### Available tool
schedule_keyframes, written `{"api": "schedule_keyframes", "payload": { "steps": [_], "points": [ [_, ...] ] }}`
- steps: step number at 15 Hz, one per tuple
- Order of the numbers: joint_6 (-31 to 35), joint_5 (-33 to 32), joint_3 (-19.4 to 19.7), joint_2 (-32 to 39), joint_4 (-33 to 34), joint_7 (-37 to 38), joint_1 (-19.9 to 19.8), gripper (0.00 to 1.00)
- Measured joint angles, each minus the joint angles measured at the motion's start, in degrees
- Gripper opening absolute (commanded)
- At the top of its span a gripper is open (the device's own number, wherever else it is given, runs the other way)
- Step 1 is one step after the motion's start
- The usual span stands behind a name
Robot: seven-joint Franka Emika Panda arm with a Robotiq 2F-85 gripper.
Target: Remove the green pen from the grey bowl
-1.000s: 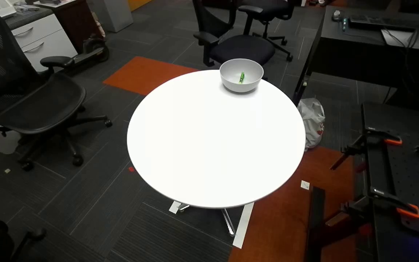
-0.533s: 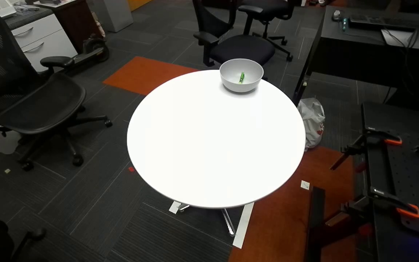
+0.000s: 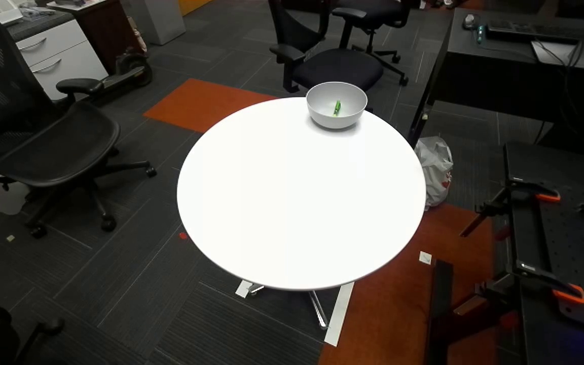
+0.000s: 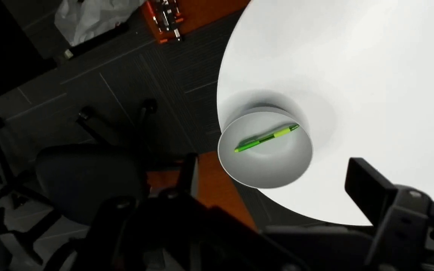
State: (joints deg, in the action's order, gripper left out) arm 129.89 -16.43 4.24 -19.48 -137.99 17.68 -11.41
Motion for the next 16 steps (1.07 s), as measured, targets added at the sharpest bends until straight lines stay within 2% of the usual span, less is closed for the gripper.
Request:
{"api": "schedule_keyframes", "payload": {
  "steps": [7, 16],
  "points": [
    [6.7, 4.4, 0.1, 12.7, 3.9, 15.4, -0.3, 1.00],
    [15.7, 4.8, 2.1, 26.6, 9.5, 36.1, 0.9, 1.00]
  ]
}}
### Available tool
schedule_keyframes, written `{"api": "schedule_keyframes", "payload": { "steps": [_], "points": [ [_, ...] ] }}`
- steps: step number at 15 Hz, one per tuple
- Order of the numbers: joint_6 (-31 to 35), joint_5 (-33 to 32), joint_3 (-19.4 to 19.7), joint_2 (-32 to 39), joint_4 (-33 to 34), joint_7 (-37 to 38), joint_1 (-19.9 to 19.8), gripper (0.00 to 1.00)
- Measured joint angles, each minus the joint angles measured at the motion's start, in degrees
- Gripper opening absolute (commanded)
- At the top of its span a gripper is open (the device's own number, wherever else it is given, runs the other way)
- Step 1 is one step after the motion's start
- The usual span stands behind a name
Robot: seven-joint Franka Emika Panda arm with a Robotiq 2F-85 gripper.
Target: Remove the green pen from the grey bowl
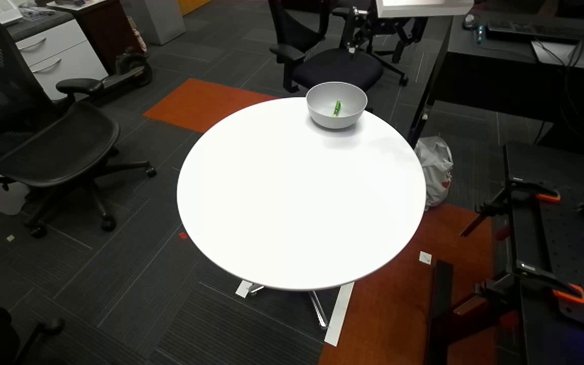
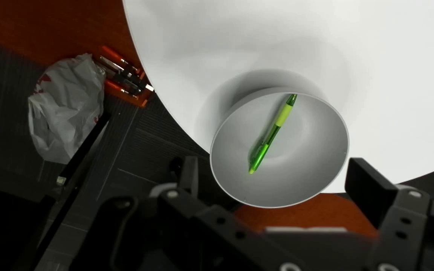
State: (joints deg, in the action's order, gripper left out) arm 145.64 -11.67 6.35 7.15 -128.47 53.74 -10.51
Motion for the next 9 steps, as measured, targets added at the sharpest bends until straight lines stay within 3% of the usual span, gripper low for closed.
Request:
{"api": "schedule_keyframes", "payload": {
  "steps": [9],
  "points": [
    [1.2, 9.3, 3.0, 13.1, 9.5, 4.2, 2.4, 1.00]
  ]
}}
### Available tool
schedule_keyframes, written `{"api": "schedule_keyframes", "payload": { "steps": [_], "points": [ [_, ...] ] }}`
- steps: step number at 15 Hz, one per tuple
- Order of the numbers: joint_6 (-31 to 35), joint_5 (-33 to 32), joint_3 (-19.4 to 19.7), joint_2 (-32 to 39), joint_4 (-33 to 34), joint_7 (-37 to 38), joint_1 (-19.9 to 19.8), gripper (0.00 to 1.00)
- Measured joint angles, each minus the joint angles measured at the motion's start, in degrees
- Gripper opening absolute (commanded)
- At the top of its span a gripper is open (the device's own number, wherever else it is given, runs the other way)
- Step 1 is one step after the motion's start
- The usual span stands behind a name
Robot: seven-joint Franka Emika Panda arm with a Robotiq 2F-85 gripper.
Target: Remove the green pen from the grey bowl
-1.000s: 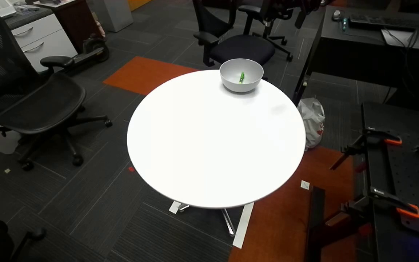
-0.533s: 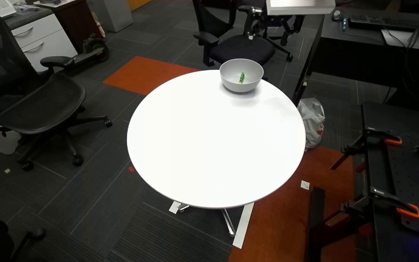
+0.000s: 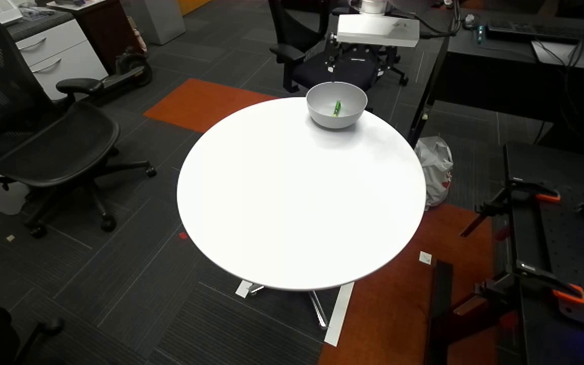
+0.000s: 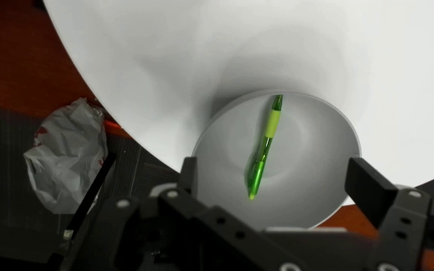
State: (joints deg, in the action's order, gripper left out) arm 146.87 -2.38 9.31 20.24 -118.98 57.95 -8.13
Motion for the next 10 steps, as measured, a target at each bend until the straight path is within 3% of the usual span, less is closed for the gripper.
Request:
{"api": "schedule_keyframes", "payload": {
  "steps": [10],
  "points": [
    [0.9, 6.9, 2.6, 13.4, 11.1, 0.0, 0.4, 1.00]
  ]
}}
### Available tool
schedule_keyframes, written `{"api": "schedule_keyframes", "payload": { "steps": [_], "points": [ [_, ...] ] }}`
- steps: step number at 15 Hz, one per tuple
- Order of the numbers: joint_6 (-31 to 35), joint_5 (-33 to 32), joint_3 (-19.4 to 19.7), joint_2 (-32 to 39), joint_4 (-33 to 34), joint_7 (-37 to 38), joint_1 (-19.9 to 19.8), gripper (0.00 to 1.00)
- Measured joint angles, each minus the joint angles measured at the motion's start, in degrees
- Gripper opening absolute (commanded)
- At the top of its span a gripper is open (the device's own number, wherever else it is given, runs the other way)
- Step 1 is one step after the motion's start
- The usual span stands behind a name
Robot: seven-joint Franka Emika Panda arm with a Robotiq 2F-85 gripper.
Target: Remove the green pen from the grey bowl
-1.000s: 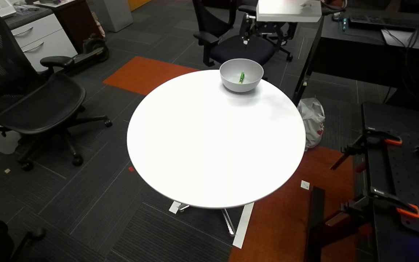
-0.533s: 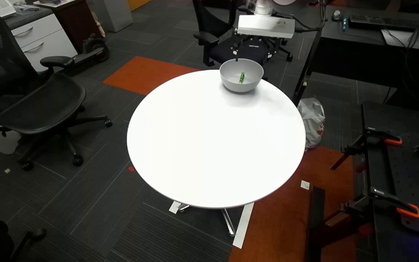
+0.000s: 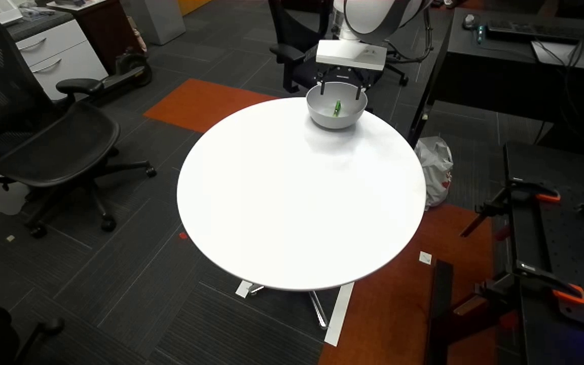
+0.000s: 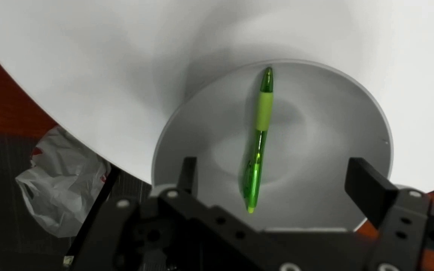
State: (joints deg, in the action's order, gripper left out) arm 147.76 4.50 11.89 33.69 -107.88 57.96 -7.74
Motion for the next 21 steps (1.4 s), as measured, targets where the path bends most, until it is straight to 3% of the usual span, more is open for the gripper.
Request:
{"api": "schedule_keyframes", "payload": {
  "steps": [14, 15, 17, 21],
  "points": [
    [0.0, 3.8, 0.2, 10.4, 8.7, 0.0, -1.0, 1.00],
    [0.0, 3.8, 0.4, 10.8, 8.9, 0.0, -1.1, 0.75],
    [-0.1, 3.8, 0.7, 11.4, 9.4, 0.0, -1.3, 0.66],
    [-0.1, 3.8, 1.3, 12.4, 10.0, 0.0, -1.3, 0.34]
  ]
}}
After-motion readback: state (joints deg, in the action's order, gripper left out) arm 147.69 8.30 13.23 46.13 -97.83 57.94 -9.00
